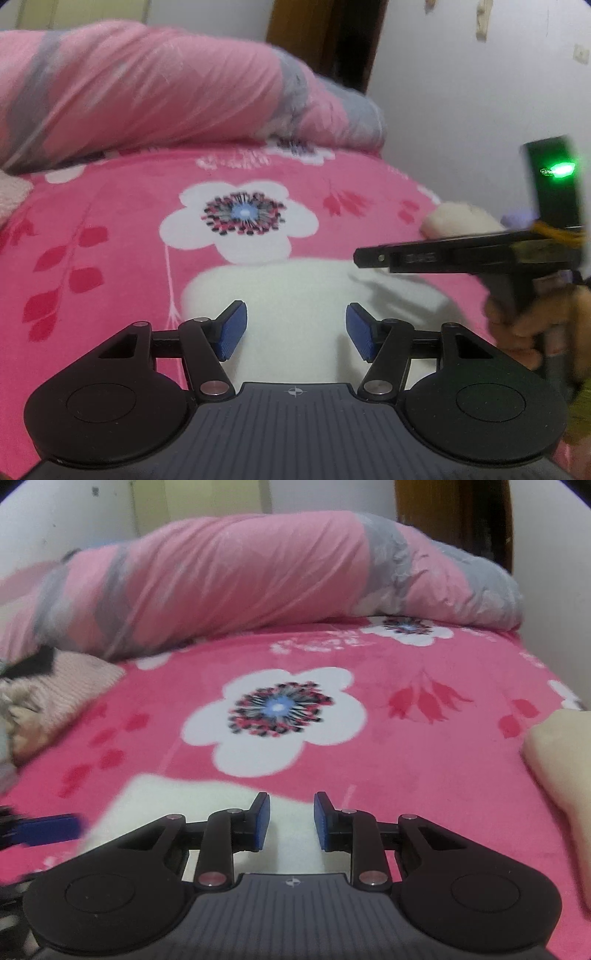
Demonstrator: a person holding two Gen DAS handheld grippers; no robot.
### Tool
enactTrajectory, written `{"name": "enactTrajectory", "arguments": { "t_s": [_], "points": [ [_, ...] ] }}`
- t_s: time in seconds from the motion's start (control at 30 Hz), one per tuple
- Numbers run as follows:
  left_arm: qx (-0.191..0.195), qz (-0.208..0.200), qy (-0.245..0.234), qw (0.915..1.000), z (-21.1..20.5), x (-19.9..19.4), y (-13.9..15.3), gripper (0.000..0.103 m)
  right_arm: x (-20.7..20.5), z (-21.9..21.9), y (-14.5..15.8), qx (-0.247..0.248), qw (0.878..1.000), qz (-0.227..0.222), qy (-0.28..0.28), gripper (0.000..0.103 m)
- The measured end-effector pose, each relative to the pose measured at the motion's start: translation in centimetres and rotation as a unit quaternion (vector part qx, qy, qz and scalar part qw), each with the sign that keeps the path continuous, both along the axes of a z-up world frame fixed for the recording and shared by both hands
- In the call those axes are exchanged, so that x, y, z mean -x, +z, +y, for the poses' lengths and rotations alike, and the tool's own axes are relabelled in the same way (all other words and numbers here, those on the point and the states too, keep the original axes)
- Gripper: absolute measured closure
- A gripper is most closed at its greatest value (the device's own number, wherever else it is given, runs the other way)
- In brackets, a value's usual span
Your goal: Fold clothes
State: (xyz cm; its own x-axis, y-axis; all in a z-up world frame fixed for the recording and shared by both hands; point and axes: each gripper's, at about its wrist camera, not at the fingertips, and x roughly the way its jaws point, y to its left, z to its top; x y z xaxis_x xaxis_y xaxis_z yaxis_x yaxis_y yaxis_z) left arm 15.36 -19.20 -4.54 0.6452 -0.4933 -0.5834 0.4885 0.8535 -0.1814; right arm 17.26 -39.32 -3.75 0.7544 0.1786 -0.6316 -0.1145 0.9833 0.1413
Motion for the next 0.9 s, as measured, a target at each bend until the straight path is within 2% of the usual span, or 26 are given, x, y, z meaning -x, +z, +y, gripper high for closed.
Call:
{"name": "enactTrajectory", "arguments": {
  "t_s": [0.07,0.13,0.27,0.4,0.53,0.63,0.77,0.9],
  "points": [
    [-0.014,0.024,-0.003,0.9996,-0.5,-1.9,-0.8,0.041,-0.9,0.3,-0.9,0.002,1.000,0.021,0.009,0.076],
    [-0.008,0.035,-0.002,0.9993,-0.5,-3.1,-1.4,0.040,-1.7,0.5,-1.8,0.006,0.999,0.037,0.013,0.076],
    [0.002,0.044,0.012,0.9989,-0.3,-4.3,-1.8,0.040,-2.3,0.2,-2.1,0.004,1.000,0.031,0.001,0.077],
    [0.018,0.041,0.037,0.9983,0.6,-4.1,-1.2,0.042,-1.4,-1.0,-1.6,0.004,0.998,0.015,-0.061,0.076],
    [0.028,0.006,0.043,0.9987,2.3,-1.6,0.9,0.041,2.1,-2.8,0.5,-0.044,0.997,-0.019,-0.065,0.075],
    [0.027,-0.015,0.026,0.9992,3.6,1.3,2.0,0.040,5.6,-2.7,2.3,-0.052,0.997,-0.035,-0.039,0.075],
    [0.009,-0.018,0.004,0.9998,4.6,5.4,1.7,0.040,10.2,-1.6,3.8,-0.048,0.998,-0.038,0.008,0.075],
    [-0.017,0.000,-0.024,0.9996,3.9,8.5,-0.3,0.039,13.4,-0.2,2.7,-0.029,0.998,-0.022,0.042,0.074]
  ]
}}
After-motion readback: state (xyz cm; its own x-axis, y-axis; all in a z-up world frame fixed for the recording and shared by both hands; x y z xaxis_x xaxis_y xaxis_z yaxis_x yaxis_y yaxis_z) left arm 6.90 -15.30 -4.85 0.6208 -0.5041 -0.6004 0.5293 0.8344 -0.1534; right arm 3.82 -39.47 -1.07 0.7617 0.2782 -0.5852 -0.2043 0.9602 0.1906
